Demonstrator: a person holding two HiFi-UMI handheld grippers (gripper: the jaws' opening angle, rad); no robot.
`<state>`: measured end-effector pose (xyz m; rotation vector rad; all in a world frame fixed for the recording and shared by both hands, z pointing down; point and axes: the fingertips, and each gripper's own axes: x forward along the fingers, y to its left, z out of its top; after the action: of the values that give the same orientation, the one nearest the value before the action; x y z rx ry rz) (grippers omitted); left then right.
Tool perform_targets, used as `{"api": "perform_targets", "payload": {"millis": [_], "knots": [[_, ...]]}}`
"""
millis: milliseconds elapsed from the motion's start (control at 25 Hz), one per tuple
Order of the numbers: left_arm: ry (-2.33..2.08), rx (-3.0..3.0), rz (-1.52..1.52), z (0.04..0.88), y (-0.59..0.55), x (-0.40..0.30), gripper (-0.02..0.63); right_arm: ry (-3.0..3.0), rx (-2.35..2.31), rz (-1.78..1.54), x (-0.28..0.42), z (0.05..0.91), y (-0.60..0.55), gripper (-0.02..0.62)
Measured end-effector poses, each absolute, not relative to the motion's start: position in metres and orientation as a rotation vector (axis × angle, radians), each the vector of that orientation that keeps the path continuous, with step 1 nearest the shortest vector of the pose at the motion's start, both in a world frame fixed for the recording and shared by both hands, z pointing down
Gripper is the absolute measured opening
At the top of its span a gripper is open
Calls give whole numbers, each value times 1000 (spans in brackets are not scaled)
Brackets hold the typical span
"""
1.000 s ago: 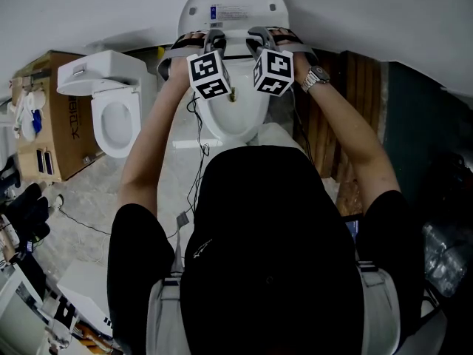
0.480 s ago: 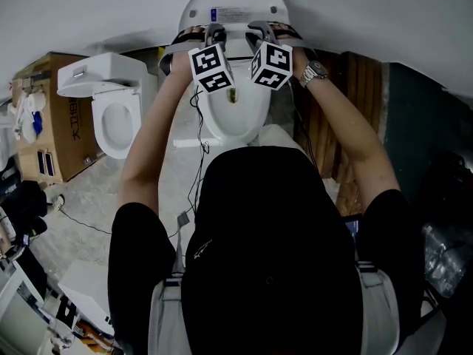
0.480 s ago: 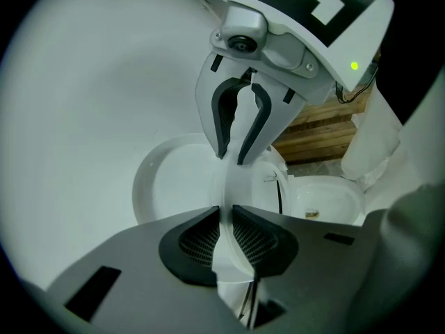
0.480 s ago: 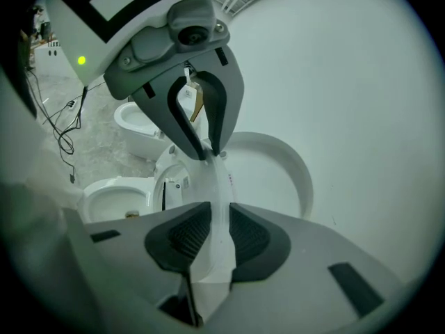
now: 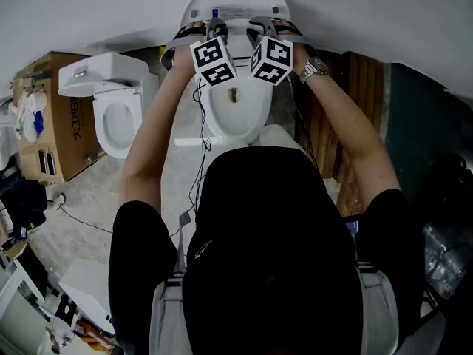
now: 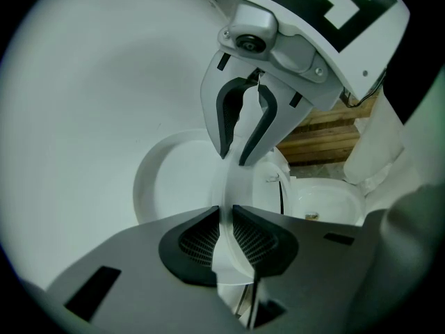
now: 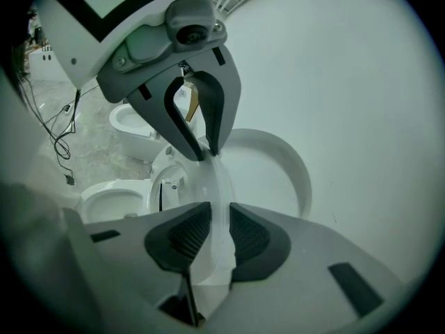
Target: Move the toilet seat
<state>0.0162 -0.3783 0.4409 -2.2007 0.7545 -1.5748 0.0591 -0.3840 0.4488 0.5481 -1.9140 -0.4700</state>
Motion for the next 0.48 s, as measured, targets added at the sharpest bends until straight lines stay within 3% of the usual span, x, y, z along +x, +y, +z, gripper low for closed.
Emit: {"api": "perform_targets", "payload": {"millis": [480], "knots": [[783,-2229,-1584,441,-387,15,69,-1924,576,-450,58,449,-393,97]]}}
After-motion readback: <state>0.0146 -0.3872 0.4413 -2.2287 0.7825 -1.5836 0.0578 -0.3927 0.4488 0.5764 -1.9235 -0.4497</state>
